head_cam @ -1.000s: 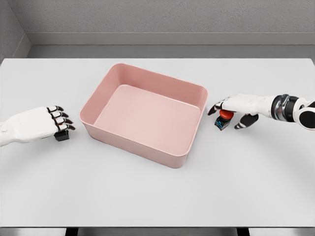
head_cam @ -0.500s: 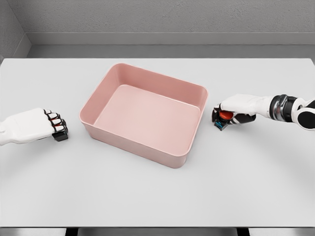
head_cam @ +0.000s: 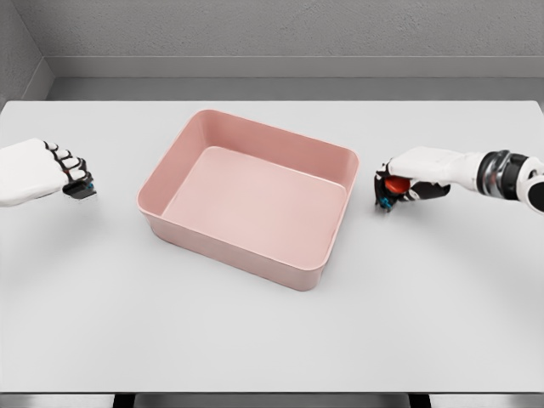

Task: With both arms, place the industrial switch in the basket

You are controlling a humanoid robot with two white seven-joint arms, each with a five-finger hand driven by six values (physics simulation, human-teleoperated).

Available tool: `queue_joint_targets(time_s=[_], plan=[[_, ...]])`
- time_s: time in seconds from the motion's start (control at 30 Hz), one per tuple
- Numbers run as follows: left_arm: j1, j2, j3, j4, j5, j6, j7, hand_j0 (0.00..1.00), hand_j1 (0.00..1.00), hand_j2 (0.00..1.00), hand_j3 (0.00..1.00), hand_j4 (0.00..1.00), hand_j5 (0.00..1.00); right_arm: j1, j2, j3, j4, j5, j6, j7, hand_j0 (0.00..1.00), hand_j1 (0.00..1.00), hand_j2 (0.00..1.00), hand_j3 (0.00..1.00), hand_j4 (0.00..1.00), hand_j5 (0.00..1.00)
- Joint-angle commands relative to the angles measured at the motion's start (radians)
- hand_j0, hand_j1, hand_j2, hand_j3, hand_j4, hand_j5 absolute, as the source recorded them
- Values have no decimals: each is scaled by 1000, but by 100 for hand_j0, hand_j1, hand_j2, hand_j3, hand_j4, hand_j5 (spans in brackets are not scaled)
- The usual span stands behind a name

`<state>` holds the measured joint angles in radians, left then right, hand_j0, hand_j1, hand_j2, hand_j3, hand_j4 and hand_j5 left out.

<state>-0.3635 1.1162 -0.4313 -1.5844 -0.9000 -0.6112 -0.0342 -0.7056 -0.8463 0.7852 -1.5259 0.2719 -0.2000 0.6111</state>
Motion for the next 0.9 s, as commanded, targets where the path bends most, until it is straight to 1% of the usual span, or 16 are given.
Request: queue_joint_targets(time_s=[0.0,0.03,0.1,0.13,0.23,0.37,0.4,0.43,0.5,0.53,0.6,0.73,0.8,0.87], plan=[[-6,-4,23,0,21,0,0,23,23,23,23,23,23,0,-5,-24,-14,-3,-1,0,48,48,48,48,48,48],[-20,-7,32,-3,39,0,0,23,23,23,23,23,23,0,-11,-35,-16,-3,-2,0,48,48,48,48,48,48],[-20,-9,52,-49,67,0,0,23,23,23,23,23,23,-2,-23,-43,-30,-3,-2,0,48,48,48,48,48,48],[-20,-12,57,-66,81,0,0,23,23,23,23,23,23,3,-27,-73,-31,-3,-2,0,48,48,48,48,48,48],[-22,-21,57,-95,128,0,0,23,23,23,23,23,23,0,-39,-86,-50,-3,-2,0,48,48,48,48,48,48],[-32,-61,57,-124,182,0,0,23,23,23,23,23,23,-2,-51,-87,-92,-5,-2,0,49,49,49,49,49,49],[-32,-73,56,-126,181,0,0,23,23,23,23,23,23,-2,-51,-87,-92,-5,-2,0,52,52,52,52,52,52],[-31,-88,56,-128,182,0,0,23,23,23,23,23,23,-2,-51,-87,-94,-5,-2,0,49,49,49,49,49,49],[-29,-102,54,-131,182,0,0,23,23,23,23,23,23,-2,-51,-87,-99,-5,-2,0,49,49,49,49,49,49],[-28,-114,52,-137,182,0,0,23,23,23,23,23,23,-3,-51,-89,-117,-5,-1,0,49,49,49,49,49,49],[-31,-165,49,-143,182,0,-1,23,23,23,23,23,23,-3,-50,-113,-138,-5,4,0,49,49,49,49,49,49],[-32,-188,45,-144,182,0,-1,23,23,23,23,23,23,-9,-48,-123,-142,-7,-1,0,49,49,49,49,49,49],[-32,-190,42,-146,182,0,-1,24,24,24,24,24,24,-9,-48,-123,-165,-7,5,0,50,50,50,50,50,50],[-31,-205,31,-146,182,0,-1,24,24,24,24,24,24,-17,-46,-130,-172,-10,7,0,50,50,50,50,50,50]])
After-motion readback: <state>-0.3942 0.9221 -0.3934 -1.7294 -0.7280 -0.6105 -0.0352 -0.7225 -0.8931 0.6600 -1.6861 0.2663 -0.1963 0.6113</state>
